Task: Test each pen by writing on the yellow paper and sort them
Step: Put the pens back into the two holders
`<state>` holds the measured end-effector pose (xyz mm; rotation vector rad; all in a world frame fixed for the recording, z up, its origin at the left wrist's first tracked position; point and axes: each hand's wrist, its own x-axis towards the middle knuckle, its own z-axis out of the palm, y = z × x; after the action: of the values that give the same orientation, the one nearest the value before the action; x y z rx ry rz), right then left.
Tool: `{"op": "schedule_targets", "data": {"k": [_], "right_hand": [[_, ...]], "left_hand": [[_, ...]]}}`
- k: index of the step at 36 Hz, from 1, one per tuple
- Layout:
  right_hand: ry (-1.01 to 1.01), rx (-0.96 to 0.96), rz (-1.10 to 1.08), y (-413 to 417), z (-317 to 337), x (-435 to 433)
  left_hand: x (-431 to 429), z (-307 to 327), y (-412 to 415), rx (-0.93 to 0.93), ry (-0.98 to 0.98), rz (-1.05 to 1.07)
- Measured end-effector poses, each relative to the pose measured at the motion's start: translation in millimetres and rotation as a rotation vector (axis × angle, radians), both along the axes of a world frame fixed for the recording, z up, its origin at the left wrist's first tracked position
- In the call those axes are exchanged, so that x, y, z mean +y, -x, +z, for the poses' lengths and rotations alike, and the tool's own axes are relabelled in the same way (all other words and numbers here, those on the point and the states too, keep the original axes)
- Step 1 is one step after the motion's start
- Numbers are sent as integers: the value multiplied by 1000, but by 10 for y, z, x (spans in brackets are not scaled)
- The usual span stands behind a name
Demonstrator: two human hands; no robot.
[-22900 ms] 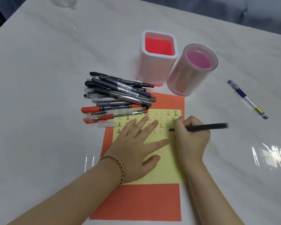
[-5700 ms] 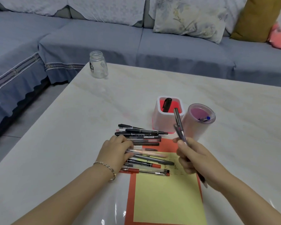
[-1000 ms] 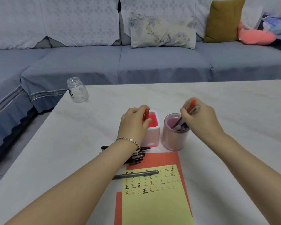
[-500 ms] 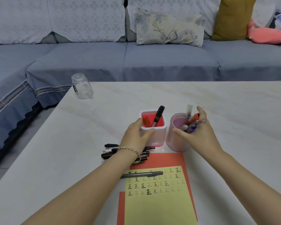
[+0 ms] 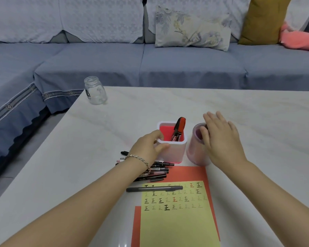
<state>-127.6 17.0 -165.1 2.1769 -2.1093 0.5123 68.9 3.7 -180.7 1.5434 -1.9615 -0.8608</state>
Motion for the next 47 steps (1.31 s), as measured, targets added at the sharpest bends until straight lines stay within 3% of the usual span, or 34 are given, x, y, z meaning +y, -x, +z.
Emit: {"op": "schedule_targets", "data": {"k": [4, 6, 9, 13, 19, 22, 27, 30, 32, 34, 36, 40, 44, 47], "right_hand": [[26, -69, -2, -19, 31, 21], [189, -191, 102, -66, 33, 119], [317, -223, 352, -186, -36, 297], [51, -121, 541, -449, -317, 426], [-358, 74, 655, -878, -600, 430], [-363, 208, 627, -1016, -634, 427], [-244, 441, 659, -1074, -702, 430], [-203, 475, 665, -1088, -710, 458], [-288, 369, 672, -1087, -578, 497], [-322, 212, 620, -1015, -517, 497], [-484, -59, 569, -924, -403, 572], [-547, -628, 482, -814, -285, 750], [-792, -1279, 392, -772, -122, 901], [-887, -1496, 371, -719, -59, 978]], "left_hand": [[132, -1, -106, 81, 37, 53], [231, -74, -248, -22, 116, 102], [410, -226, -487, -258, 204, 48], [626, -441, -678, -598, 141, -75], [671, -597, -734, -595, 52, -66], [654, -576, -719, -530, -39, -70], [644, -555, -720, -594, -79, -125], [670, -524, -712, -599, -53, -144], [708, -477, -703, -458, -49, -108], [746, -387, -694, -160, -50, 5], [772, -275, -652, 147, -60, 129], [846, -28, -493, 727, -246, 228], [912, 66, -289, 837, -306, 67], [942, 101, -174, 866, -311, 9]]}}
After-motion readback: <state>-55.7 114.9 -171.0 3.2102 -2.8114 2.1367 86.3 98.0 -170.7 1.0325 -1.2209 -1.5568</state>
